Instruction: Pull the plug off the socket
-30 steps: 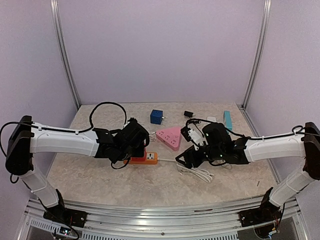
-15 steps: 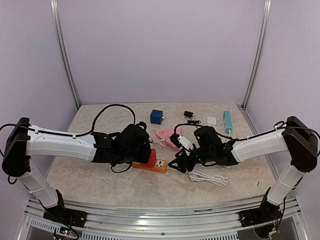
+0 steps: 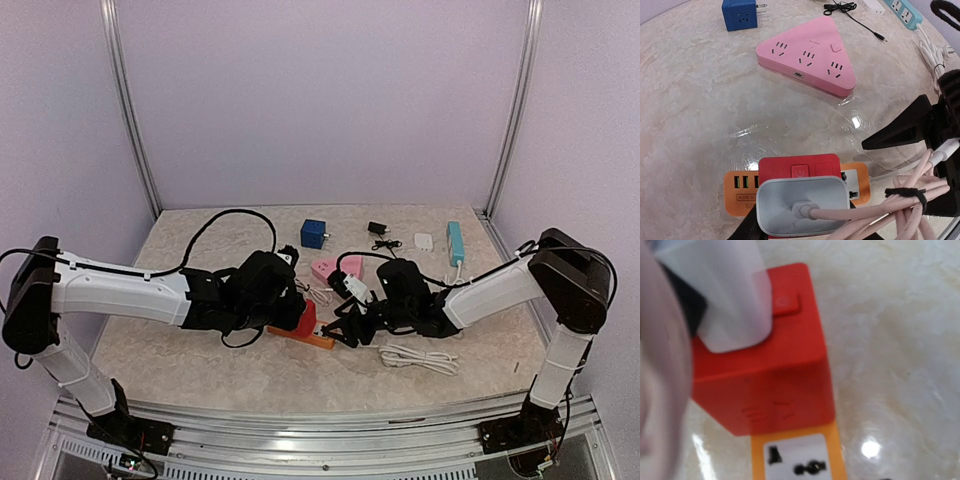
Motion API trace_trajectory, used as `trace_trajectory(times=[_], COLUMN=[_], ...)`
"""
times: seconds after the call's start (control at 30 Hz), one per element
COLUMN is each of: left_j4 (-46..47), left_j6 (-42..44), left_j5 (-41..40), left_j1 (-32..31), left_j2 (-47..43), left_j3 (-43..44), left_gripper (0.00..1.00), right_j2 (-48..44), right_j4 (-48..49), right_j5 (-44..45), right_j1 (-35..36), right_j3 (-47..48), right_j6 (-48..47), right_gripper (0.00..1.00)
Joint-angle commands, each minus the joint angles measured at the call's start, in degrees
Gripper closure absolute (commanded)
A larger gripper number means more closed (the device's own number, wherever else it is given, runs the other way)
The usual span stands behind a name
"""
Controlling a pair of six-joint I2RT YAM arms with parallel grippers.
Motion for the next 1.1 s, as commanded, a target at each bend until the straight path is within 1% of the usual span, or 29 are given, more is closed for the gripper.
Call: trace_trajectory(times=[0.0, 0.23, 0.43, 0.5, 0.53, 0.67, 0.8, 0.83, 0.87, 0.97, 1.0, 1.07], left_j4=[2.4, 2.9, 3.1, 3.1, 3.1, 3.3, 3.7, 3.8, 3.8, 3.7, 3.6, 3.5], left_j6=[3.1, 4.3, 4.7, 4.7, 4.6, 4.5, 4.7, 4.7, 4.8, 4.9, 5.0, 4.9], left_j5=[2.7, 4.2, 5.4, 5.5, 5.6, 5.4, 5.0, 5.0, 5.0, 5.1, 5.1, 5.0], left_j1=[-0.1, 0.4, 1.0, 1.2, 1.2, 1.3, 1.4, 1.4, 1.3, 1.4, 1.4, 1.4], left_j2=[-2.1, -3.4, -5.0, -5.4, -5.5, -6.3, -7.1, -7.4, -7.5, -7.6, -7.5, -7.4], left_j3=[-1.6, -2.3, -3.0, -3.2, -3.3, -3.6, -3.6, -3.6, -3.6, -3.5, -3.5, -3.6], left_gripper=[0.83, 0.84, 0.84, 0.85, 0.87, 0.88, 0.89, 0.89, 0.89, 0.89, 0.89, 0.89], right_j2=[2.7, 7.3, 9.5, 10.2, 10.6, 11.8, 12.6, 12.7, 12.9, 12.9, 12.8, 12.3], right_j4=[4.3, 3.9, 4.7, 4.9, 4.9, 4.8, 4.4, 4.3, 4.0, 3.8, 3.7, 3.5], right_j5=[0.0, 2.6, 3.9, 4.4, 4.7, 6.3, 7.6, 7.7, 7.7, 6.0, 5.9, 5.6], right_j1=[1.5, 2.2, 3.1, 3.5, 3.7, 4.6, 4.6, 4.7, 4.7, 4.9, 5.0, 5.1], right_j3=[-0.1, 1.5, 1.7, 1.7, 1.7, 1.7, 1.7, 1.7, 1.7, 1.6, 1.6, 1.2], right_j6=[0.3, -1.7, -2.1, -2.1, -2.2, -2.0, -1.2, -1.1, -1.0, -1.0, -1.0, -1.0], right_gripper=[0.34, 0.37, 0.4, 0.42, 0.43, 0.52, 0.53, 0.53, 0.5, 0.24, 0.21, 0.18])
